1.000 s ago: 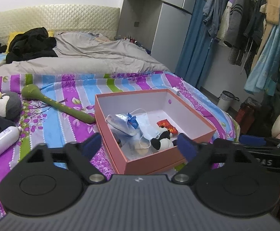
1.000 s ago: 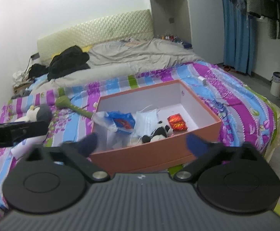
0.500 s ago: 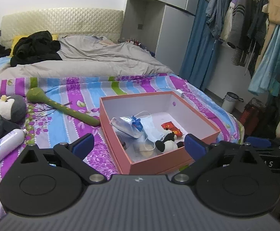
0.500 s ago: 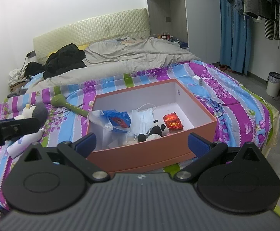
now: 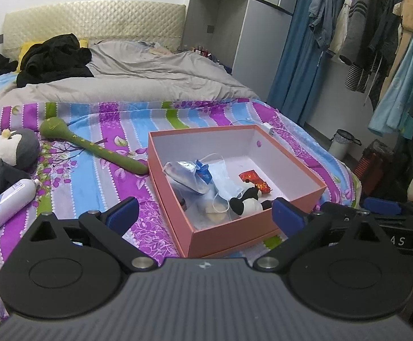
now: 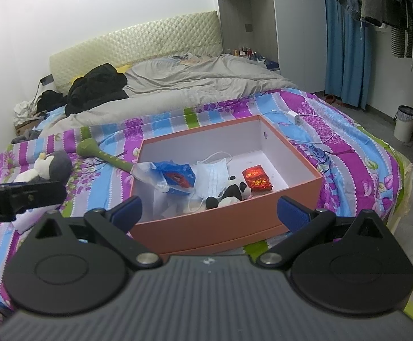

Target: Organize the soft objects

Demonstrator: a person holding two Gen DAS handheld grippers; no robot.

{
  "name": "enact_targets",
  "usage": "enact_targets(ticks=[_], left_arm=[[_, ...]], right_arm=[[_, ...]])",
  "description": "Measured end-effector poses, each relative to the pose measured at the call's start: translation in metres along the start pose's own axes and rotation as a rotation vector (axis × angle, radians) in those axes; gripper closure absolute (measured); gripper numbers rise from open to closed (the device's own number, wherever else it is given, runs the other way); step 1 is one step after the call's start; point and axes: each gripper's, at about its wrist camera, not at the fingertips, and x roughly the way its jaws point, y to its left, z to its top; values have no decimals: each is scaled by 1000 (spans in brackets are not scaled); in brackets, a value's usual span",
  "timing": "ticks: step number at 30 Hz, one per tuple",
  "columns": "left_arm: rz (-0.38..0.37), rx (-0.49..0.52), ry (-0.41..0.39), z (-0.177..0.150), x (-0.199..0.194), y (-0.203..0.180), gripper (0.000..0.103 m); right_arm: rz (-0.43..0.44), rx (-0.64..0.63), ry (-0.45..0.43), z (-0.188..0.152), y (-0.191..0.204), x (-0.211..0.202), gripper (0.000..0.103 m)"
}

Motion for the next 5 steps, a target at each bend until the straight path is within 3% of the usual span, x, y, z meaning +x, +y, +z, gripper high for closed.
enact_targets(ticks=[5], left_arm=[[6, 1, 0, 1, -2, -1, 2]], right_arm=[[2, 0, 7, 0, 0, 1, 0]])
